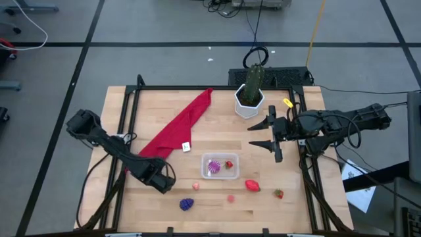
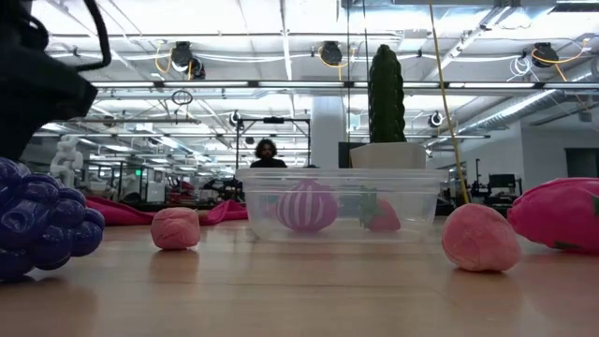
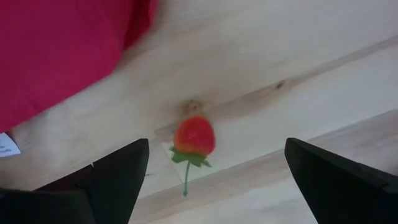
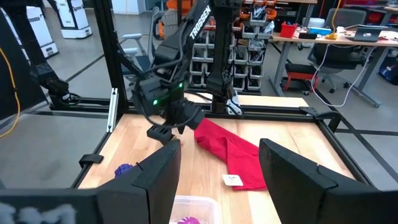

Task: Pick and placing Produce into tupperware
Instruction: Put the left red strawberry into the transparent bin

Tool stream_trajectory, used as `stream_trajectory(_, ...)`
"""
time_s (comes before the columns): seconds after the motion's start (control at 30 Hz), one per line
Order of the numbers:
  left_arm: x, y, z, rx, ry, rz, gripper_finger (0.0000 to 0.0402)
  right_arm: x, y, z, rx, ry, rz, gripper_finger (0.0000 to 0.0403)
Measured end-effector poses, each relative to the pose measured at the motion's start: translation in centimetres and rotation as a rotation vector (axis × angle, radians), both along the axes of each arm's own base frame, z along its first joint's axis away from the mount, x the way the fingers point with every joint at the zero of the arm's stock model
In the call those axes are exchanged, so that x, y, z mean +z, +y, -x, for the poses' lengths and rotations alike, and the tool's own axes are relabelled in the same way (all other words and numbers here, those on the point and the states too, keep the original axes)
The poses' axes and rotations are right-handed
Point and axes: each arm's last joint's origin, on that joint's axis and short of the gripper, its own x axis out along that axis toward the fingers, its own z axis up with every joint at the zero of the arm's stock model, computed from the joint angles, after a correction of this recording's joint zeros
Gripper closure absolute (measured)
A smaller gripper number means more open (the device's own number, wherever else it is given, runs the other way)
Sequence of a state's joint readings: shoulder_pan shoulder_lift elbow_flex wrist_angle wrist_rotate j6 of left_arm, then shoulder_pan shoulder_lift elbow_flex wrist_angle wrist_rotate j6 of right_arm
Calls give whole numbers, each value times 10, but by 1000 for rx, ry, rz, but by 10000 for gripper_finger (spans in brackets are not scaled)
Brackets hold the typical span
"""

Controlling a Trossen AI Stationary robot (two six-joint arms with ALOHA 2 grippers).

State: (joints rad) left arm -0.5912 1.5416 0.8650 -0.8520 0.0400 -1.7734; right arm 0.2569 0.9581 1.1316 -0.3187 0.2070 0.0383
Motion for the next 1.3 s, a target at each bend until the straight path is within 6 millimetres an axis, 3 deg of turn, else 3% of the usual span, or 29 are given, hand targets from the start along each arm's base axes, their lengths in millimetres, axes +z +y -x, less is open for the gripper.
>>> stream_trajectory(0.37, -17, -5, -7, -71, 24, -17, 21, 0, 0, 0, 0, -3, -2, 195)
stream_trajectory(1.07, -17, -2, -4, -90, 59, -34, 21, -5, 2, -8, 0, 26, 5, 195)
stream_trajectory(1.17, -17, -2, -4, -92, 59, -33, 34, -5, 2, -8, 0, 26, 5, 195)
stream_trajectory(1.3, -17, -2, -4, -92, 59, -34, 79, -5, 2, -8, 0, 26, 5, 195)
